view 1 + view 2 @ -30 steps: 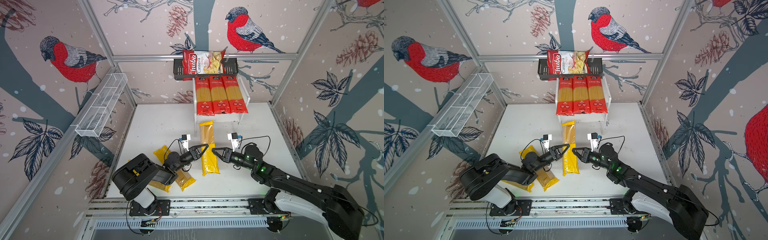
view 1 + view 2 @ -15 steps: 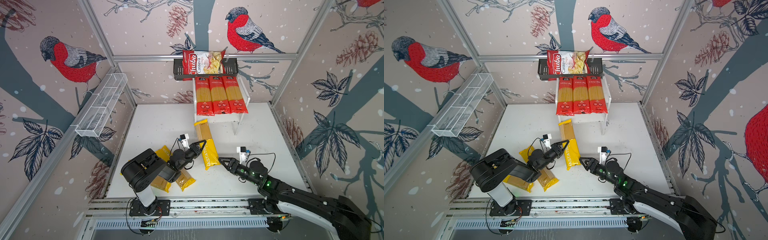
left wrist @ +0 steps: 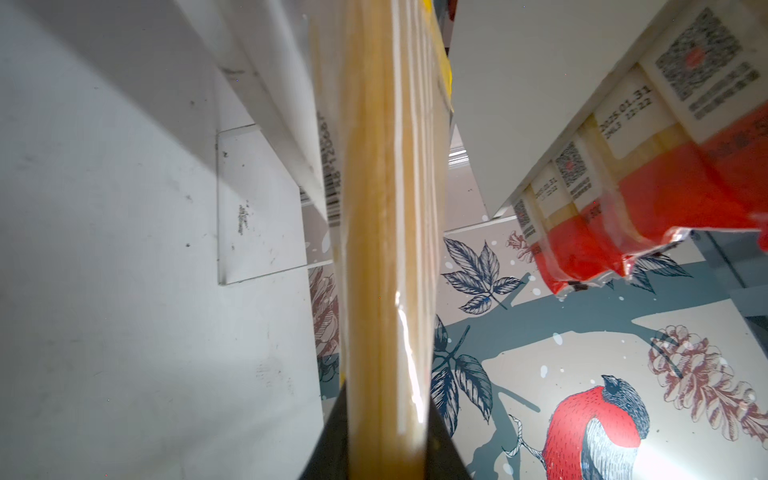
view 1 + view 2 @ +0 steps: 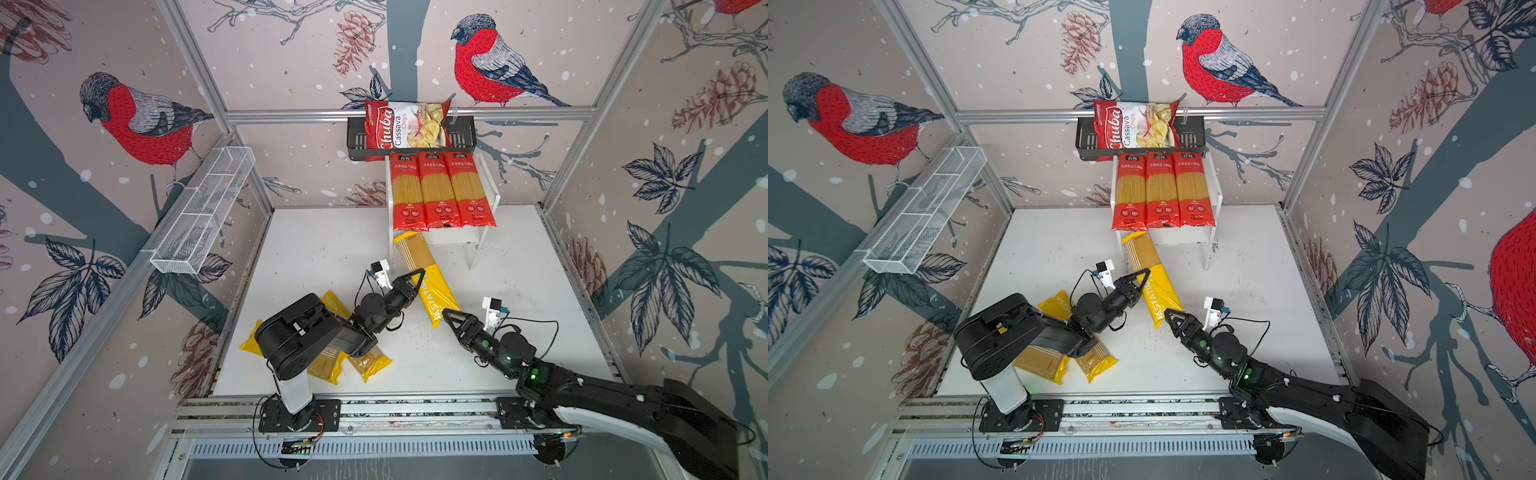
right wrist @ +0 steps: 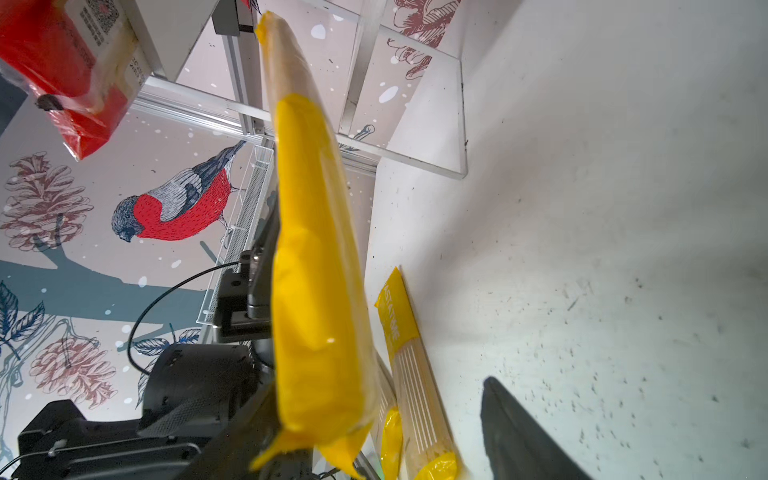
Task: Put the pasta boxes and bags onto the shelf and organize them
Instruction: 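Lift the upright yellow bag and carry it toward the shelf, then set the yellow bag below the shelf and open both grippers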
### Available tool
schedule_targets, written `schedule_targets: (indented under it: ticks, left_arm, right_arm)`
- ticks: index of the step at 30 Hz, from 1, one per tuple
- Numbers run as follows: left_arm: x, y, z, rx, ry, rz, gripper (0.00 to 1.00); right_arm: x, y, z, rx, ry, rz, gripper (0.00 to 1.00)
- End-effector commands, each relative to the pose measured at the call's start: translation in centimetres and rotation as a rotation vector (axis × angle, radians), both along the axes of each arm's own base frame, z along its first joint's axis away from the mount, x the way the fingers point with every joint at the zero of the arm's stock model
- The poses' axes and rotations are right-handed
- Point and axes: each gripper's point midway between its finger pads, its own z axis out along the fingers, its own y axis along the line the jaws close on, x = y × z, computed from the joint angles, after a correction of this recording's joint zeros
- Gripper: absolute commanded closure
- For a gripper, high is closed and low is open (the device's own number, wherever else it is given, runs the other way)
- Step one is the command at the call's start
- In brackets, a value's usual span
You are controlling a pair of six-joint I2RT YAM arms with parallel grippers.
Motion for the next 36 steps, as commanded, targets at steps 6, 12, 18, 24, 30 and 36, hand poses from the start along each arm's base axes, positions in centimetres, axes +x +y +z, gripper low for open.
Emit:
schedule_targets:
  ticks: [6,12,18,24,30,36]
  left_arm:
    - [-0.9,0.9,7.1,-0.178,-0.162,0.024,0.94]
    - [-0.9,0.0,7.0,-0.157,-0.153,0.003,0.93]
    - [-0.9,-0.2,6.7,-0.156,-0.144,-0.007,0.91]
    - [-0.8,-0.5,6.4,-0.14,-0.142,-0.017,0.77]
    - [-0.9,-0.2,6.0,-0.116,-0.134,-0.017,0.54]
    - [-1.5,1.8,4.8,-0.075,-0.116,0.006,0.44]
  right_arm:
    - [1.7,0.6,5.1,0.081,-0.143,-0.057,0.32]
    - [2.2,1.7,5.9,0.099,-0.167,-0.026,0.43]
    - [2.8,1.6,7.0,0.109,-0.206,-0.041,0.6]
    - [3.5,1.2,7.7,0.124,-0.223,-0.057,0.76]
    - [4.6,0.8,8.2,0.141,-0.231,-0.079,0.83]
    - [6.5,0.3,9.6,0.168,-0.248,-0.114,0.87]
